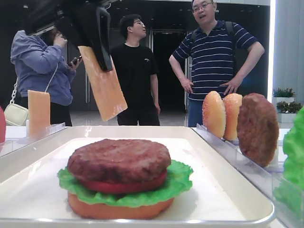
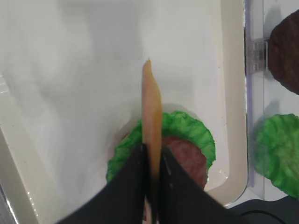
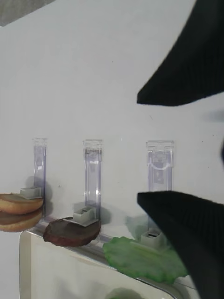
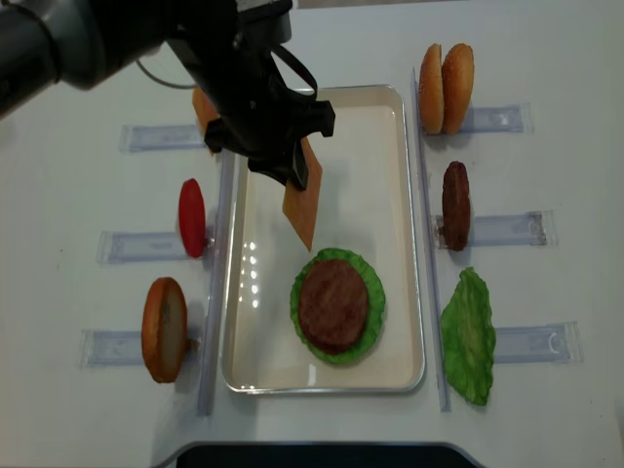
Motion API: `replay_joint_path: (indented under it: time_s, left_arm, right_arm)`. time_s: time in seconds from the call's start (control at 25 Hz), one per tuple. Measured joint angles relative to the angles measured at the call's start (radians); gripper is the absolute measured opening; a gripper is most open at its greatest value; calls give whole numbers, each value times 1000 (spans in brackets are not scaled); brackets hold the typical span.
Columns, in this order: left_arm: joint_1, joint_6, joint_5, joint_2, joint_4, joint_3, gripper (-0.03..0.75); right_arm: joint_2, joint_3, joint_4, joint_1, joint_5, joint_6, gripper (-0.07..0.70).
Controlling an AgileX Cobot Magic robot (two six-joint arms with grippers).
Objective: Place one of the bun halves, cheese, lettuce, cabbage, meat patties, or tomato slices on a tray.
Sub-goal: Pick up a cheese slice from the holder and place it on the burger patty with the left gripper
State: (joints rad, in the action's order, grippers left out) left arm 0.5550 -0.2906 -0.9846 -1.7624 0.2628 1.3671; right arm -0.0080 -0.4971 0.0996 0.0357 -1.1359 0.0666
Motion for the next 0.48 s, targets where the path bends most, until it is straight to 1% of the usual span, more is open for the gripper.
replay_joint_path:
  time_s: [0.04, 0.28, 0.4, 0.48]
  left_arm:
    - [4, 0, 19, 11, 11, -22, 30]
    - [30, 9, 90, 65, 68, -104, 30]
    - [48, 31, 114, 83, 105, -130, 30]
    - [64, 36, 117, 88, 117, -135, 30]
  right_arm:
    - [0, 0, 0, 0, 0, 0, 417]
    - [0, 0, 0, 0, 0, 0, 417]
    - [0, 0, 0, 0, 0, 0, 417]
    - [0, 0, 0, 0, 0, 0, 417]
